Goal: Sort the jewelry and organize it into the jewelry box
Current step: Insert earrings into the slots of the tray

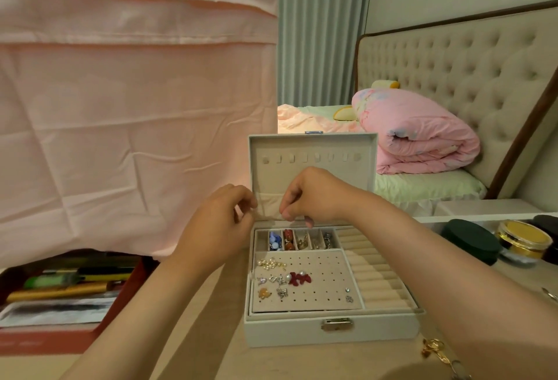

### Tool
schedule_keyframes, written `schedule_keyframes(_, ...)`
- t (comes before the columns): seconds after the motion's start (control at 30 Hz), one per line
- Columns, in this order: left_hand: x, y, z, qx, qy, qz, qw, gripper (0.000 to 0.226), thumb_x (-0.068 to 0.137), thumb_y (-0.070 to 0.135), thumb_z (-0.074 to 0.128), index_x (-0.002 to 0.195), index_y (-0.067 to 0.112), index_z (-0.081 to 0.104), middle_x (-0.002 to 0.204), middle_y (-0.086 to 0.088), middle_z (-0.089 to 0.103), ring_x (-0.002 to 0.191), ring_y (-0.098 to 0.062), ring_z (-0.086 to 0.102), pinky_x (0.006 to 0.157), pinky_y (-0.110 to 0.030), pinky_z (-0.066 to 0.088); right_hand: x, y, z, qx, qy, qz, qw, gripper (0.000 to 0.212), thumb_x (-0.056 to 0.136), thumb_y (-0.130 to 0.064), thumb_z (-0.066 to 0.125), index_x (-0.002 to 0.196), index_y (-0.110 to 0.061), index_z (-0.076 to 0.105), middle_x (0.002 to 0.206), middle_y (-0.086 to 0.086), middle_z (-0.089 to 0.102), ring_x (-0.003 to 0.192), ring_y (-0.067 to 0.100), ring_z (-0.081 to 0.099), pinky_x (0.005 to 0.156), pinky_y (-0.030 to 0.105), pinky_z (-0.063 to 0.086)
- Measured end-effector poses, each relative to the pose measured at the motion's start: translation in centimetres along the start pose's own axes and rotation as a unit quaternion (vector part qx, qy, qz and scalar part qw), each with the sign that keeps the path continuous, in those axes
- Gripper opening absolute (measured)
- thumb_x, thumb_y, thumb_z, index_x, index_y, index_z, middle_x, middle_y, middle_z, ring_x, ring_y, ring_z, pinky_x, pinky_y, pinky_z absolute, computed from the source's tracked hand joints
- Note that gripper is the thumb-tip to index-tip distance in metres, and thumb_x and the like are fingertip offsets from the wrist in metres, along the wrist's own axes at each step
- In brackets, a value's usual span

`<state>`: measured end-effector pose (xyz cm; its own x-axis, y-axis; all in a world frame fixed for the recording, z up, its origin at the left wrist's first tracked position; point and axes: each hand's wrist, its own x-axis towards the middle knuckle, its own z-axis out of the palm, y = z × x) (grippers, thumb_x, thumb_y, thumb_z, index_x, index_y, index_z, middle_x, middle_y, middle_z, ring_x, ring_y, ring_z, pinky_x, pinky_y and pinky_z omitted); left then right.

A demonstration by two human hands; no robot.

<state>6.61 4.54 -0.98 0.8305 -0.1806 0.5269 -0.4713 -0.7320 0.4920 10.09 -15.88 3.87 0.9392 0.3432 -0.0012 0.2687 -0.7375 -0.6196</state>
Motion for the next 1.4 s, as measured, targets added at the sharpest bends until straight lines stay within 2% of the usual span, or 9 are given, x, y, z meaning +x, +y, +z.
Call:
schedule_keyframes(0.1, -1.5, -2.6, -1.6, -0.054, 0.004, -0.114, 0.992, 0.012, 0.09, 0.019, 0.065, 0.084, 0.023, 0.056, 0.077, 0.007, 0.058, 0.064, -0.006, 0.05, 0.057, -0.017, 0.038, 1.3, -3.8, 2.6, -0.031, -0.039, -0.028, 0.998, 0.003, 0.085, -0.009, 0.079, 0.087, -0.011, 0.078, 0.058, -0.017, 0.068, 0.045, 0.008, 0.059, 0.061, 0.023, 0.056)
schedule_keyframes(0.2, -1.7, -2.8, -0.4, -0.104, -0.077, -0.175, 0.976, 0.012, 0.088, 0.02, 0.071, 0.092, 0.017, 0.061, 0.083, 0.004, 0.065, 0.073, -0.012, 0.059, 0.066, -0.02, 0.046, 1.9, -3.9, 3.3, -0.085, -0.056, -0.032, 0.994, 0.003, 0.085, -0.011, 0.078, 0.087, -0.014, 0.078, 0.07, -0.009, 0.072, 0.054, 0.012, 0.065, 0.057, 0.024, 0.055)
schedule_keyframes(0.5, -1.7, -3.1, -0.4, -0.139, -0.138, -0.166, 0.966, 0.015, 0.09, 0.011, 0.067, 0.092, 0.026, 0.067, 0.09, 0.006, 0.072, 0.083, -0.013, 0.067, 0.082, -0.026, 0.054, 2.0, -4.5, 4.1, -0.117, -0.086, -0.031, 0.989, 0.017, 0.085, -0.005, 0.076, 0.088, -0.021, 0.075, 0.071, -0.011, 0.068, 0.056, 0.012, 0.065, 0.048, 0.016, 0.048)
schedule_keyframes(0.67, -1.7, -2.4, -0.6, -0.095, -0.149, -0.142, 0.974, 0.011, 0.092, 0.017, 0.066, 0.095, 0.026, 0.071, 0.086, 0.013, 0.069, 0.071, 0.001, 0.057, 0.06, -0.006, 0.04, 1.5, -4.1, 3.8, -0.091, -0.074, -0.006, 0.993, 0.019, 0.087, -0.006, 0.075, 0.086, -0.024, 0.076, 0.083, 0.001, 0.074, 0.058, 0.015, 0.065, 0.063, 0.031, 0.061)
schedule_keyframes(0.77, -1.5, -1.9, -0.2, -0.043, -0.109, -0.139, 0.983, 0.011, 0.092, 0.018, 0.062, 0.098, 0.026, 0.066, 0.09, 0.012, 0.065, 0.078, -0.006, 0.058, 0.059, -0.01, 0.037, 1.2, -4.0, 3.5, -0.072, -0.052, -0.01, 0.996, 0.014, 0.086, -0.005, 0.077, 0.088, -0.019, 0.077, 0.07, -0.005, 0.072, 0.054, 0.012, 0.063, 0.055, 0.021, 0.055)
schedule_keyframes(0.9, -1.3, -0.4, -0.5, -0.036, 0.048, -0.069, 0.996, 0.013, 0.087, 0.01, 0.058, 0.089, 0.022, 0.054, 0.088, 0.007, 0.054, 0.074, -0.005, 0.05, 0.06, -0.015, 0.037, 0.7, -3.4, 1.3, -0.052, -0.01, -0.02, 0.998, 0.012, 0.08, -0.006, 0.083, 0.089, -0.014, 0.08, 0.065, -0.012, 0.071, 0.048, 0.01, 0.061, 0.058, 0.021, 0.053)
schedule_keyframes(0.97, -1.2, 0.7, -1.0, -0.036, 0.068, 0.0, 0.997, 0.014, 0.085, 0.007, 0.058, 0.088, 0.021, 0.055, 0.085, 0.009, 0.051, 0.077, -0.004, 0.05, 0.064, -0.016, 0.04, 0.3, -2.8, 0.1, -0.05, -0.001, -0.021, 0.999, 0.011, 0.08, -0.009, 0.084, 0.088, -0.015, 0.08, 0.064, -0.016, 0.07, 0.047, 0.009, 0.061, 0.06, 0.021, 0.053)
schedule_keyframes(1.17, 0.2, 1.9, 0.3, 0.058, -0.062, 0.105, 0.991, 0.022, 0.095, 0.013, 0.057, 0.109, 0.026, 0.07, 0.1, 0.011, 0.059, 0.093, -0.007, 0.054, 0.08, -0.025, 0.048, -0.9, -0.7, -1.5, -0.014, 0.028, -0.005, 0.999, 0.01, 0.085, -0.008, 0.078, 0.084, -0.018, 0.077, 0.079, -0.006, 0.074, 0.055, 0.014, 0.07, 0.057, 0.021, 0.051)
schedule_keyframes(1.4, 1.9, 2.7, 2.9, 0.146, -0.196, 0.151, 0.958, 0.022, 0.097, 0.032, 0.057, 0.111, 0.038, 0.073, 0.107, 0.008, 0.065, 0.104, -0.015, 0.055, 0.088, -0.033, 0.047, -2.1, 1.4, -0.7, 0.161, 0.043, 0.074, 0.983, 0.004, 0.093, -0.007, 0.068, 0.094, -0.008, 0.071, 0.097, 0.016, 0.075, 0.077, 0.021, 0.077, 0.045, 0.026, 0.052)
